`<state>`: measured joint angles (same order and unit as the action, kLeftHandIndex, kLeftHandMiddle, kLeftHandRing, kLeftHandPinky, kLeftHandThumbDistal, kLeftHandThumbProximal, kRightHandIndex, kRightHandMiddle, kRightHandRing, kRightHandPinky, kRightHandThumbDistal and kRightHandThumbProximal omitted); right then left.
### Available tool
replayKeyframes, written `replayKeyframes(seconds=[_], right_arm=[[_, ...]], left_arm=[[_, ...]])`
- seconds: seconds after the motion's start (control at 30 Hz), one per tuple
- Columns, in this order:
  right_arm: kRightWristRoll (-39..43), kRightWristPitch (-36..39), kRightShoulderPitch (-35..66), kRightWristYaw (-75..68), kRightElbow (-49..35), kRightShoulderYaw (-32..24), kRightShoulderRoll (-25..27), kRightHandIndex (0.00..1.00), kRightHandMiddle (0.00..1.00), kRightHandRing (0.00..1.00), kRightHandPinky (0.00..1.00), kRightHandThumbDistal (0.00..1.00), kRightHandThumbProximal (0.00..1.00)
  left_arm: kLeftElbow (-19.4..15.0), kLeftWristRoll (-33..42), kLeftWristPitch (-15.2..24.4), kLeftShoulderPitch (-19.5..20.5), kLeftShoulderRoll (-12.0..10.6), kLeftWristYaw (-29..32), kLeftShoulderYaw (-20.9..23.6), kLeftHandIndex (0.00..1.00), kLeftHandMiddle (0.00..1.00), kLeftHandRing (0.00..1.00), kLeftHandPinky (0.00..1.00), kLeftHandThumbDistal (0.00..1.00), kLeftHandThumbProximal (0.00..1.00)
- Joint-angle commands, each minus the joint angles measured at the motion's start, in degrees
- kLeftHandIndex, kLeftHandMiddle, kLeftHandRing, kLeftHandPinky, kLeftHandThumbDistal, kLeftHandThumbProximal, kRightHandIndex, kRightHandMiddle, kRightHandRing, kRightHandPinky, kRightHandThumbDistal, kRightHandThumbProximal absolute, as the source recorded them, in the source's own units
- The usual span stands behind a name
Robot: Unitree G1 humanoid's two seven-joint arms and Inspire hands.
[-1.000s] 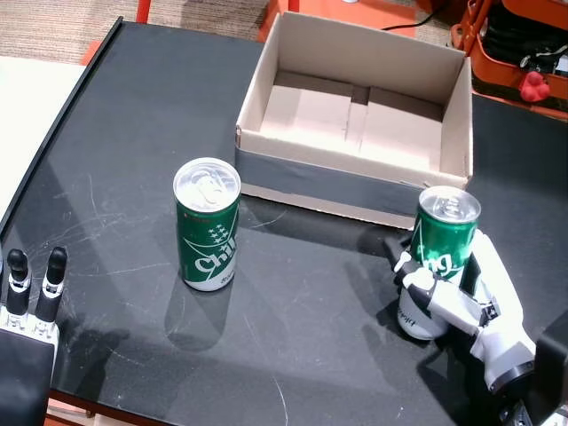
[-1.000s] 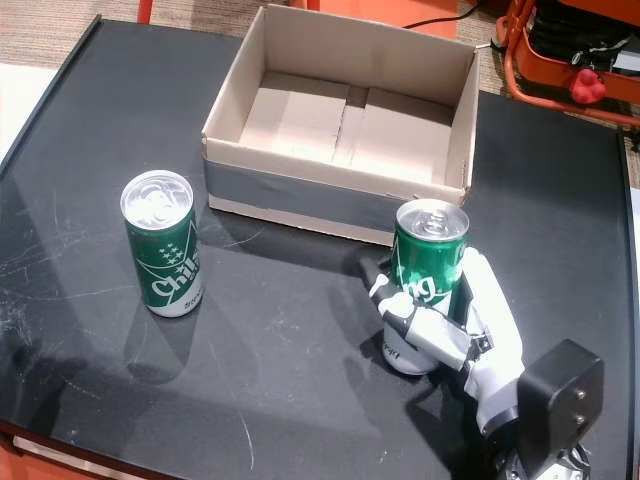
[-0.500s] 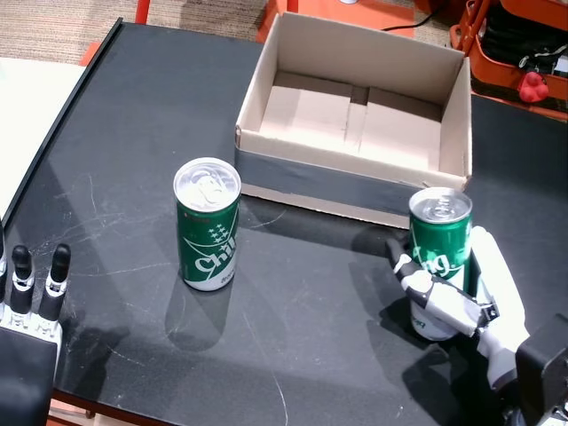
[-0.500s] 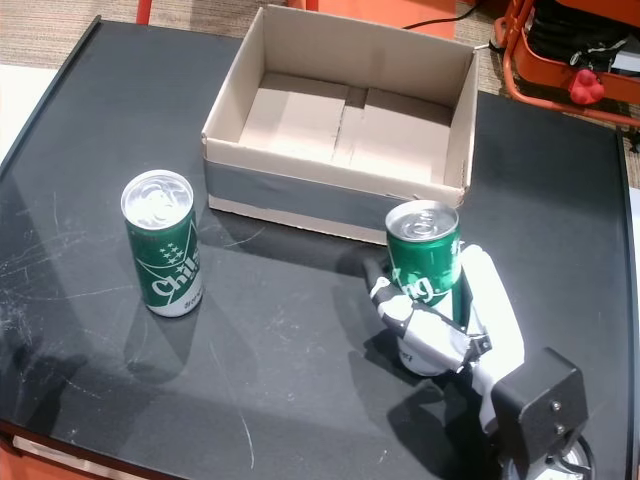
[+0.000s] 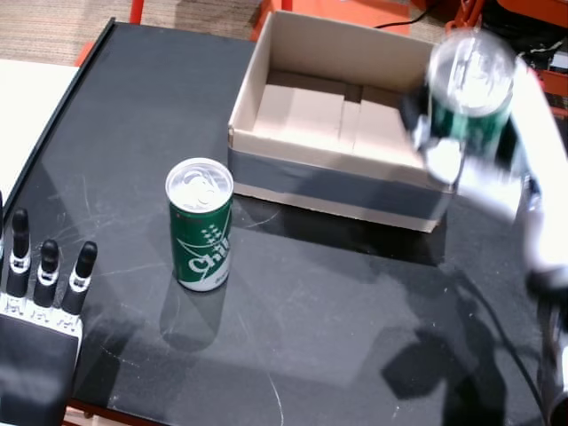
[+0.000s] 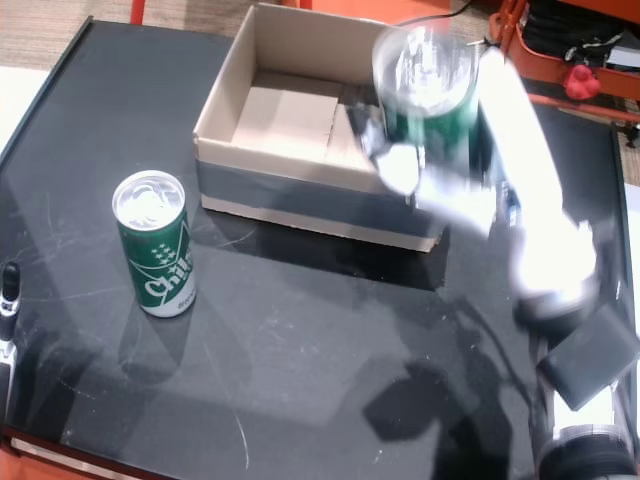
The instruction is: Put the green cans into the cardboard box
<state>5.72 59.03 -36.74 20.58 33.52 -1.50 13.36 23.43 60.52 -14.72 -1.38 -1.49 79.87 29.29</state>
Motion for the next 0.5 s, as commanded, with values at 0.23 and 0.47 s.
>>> replayKeyframes(seconds=[0.23,0.47], right_arm=[[-26.8,1.4,-20.0,-22.0,19.5,0.5,6.1,0.0,0.0,0.0,0.26,0.1,0.26],[-41.0,-16.9,-35.1,-39.2,39.6,11.3,8.3,0.0,0.0,0.01,0.31,0.1,0.25]], left_arm=[[-0.9,-0.9,1.5,0.1,-1.3,-2.0,-1.1,0.77,0.68,0.79,0.91,0.27,0.48],[-2.9,0.3,-0.1,0.8,-2.0,-2.2,-1.5,0.77,0.67,0.78,0.89,0.27,0.43]])
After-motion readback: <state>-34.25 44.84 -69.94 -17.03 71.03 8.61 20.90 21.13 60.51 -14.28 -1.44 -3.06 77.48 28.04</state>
